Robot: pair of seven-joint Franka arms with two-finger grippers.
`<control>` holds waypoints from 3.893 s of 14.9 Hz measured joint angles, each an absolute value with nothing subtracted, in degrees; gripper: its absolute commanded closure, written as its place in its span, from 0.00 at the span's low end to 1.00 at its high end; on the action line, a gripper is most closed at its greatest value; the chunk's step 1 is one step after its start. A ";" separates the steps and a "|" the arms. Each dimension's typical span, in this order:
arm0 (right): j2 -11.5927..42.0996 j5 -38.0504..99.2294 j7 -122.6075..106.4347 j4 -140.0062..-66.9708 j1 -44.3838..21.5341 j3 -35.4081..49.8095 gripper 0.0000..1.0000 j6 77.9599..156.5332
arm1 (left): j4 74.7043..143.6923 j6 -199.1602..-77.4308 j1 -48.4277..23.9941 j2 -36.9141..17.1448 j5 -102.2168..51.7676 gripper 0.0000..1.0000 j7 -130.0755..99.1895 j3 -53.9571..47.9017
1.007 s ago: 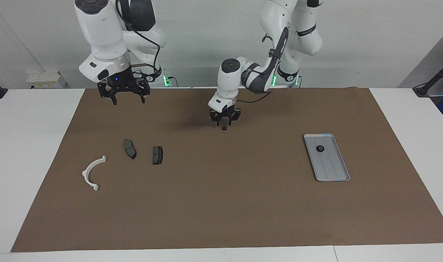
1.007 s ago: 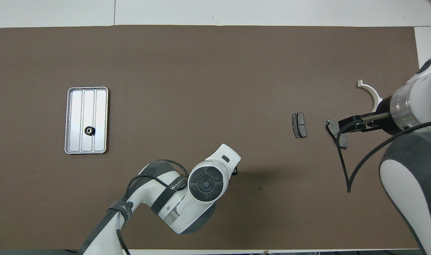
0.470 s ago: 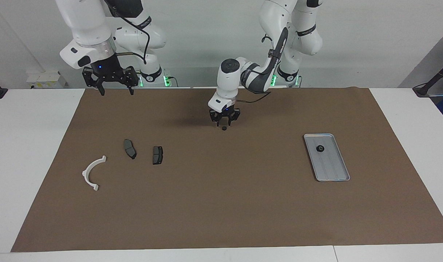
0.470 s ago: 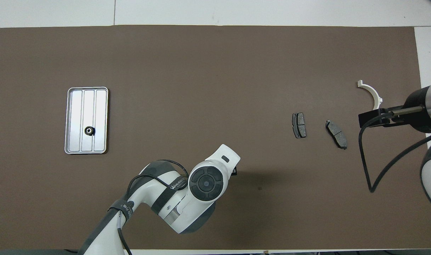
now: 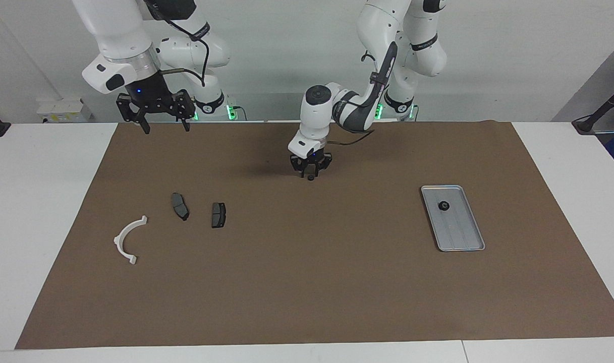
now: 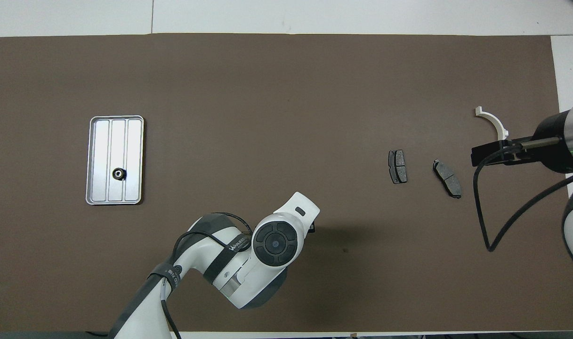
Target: Pick bearing gear from pile to tray
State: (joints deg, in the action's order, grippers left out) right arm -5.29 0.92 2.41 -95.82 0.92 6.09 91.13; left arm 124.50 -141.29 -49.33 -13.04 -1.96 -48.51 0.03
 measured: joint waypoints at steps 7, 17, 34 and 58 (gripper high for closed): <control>-5.29 0.92 2.41 -95.84 0.94 6.02 0.00 91.13 | 124.49 -141.28 -49.37 -12.87 -1.96 1.00 -48.86 0.11; -5.29 0.92 2.41 -95.84 0.96 5.99 0.00 91.13 | 123.20 -123.07 -35.98 0.07 -1.96 1.00 -31.38 2.23; -3.96 0.92 2.41 -95.44 1.12 5.94 0.00 92.48 | 124.90 -140.05 -2.41 -9.47 -1.09 1.00 18.76 2.02; -4.22 0.92 2.41 -95.25 1.12 5.91 0.00 92.45 | 123.79 -145.29 -2.49 -13.70 -1.09 1.00 18.76 1.58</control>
State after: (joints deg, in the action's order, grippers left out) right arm -4.22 0.92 2.41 -95.25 1.12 5.91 92.45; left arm 123.79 -145.29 -2.49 -13.70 -1.09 18.76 1.58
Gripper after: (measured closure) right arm 0.000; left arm 0.811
